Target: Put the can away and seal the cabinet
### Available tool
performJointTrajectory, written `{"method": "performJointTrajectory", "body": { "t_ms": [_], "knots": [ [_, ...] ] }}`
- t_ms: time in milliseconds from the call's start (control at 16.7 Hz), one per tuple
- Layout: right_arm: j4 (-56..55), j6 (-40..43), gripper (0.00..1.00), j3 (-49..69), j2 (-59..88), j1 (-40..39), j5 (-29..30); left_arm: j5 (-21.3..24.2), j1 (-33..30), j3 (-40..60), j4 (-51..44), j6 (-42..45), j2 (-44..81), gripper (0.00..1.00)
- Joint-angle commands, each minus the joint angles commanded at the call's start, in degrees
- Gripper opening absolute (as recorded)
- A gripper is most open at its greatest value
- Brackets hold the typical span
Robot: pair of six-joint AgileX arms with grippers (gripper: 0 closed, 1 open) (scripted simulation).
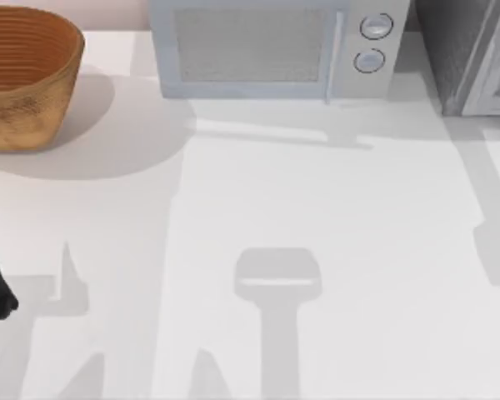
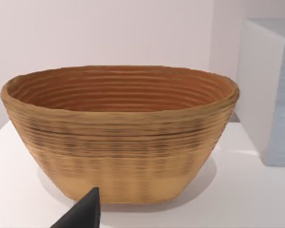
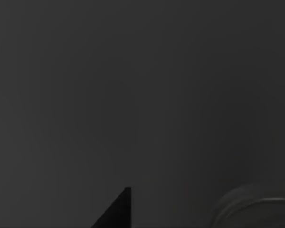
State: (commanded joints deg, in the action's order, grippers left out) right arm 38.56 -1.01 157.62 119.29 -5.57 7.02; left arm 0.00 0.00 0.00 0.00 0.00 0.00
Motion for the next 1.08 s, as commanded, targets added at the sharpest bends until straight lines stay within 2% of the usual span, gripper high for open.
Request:
{"method": "performJointTrajectory", "body": {
  "t_ms": [660, 900, 1080],
  "knots": [
    [-0.93, 0.16, 1.0, -1.74, -1.64, -0.13, -0.42, 0.0, 0.0, 0.0, 0.0, 0.0, 0.0, 1.0],
    [-5.78, 1.12, 1.0, -12.41, -11.72, 0.1, -2.36, 0.0, 0.0, 0.0, 0.0, 0.0, 0.0, 1.0],
    [-10.96, 2.14, 1.0, -26.75, -24.78, 0.6, -4.11, 0.0, 0.0, 0.0, 0.0, 0.0, 0.0, 1.0]
  ]
}}
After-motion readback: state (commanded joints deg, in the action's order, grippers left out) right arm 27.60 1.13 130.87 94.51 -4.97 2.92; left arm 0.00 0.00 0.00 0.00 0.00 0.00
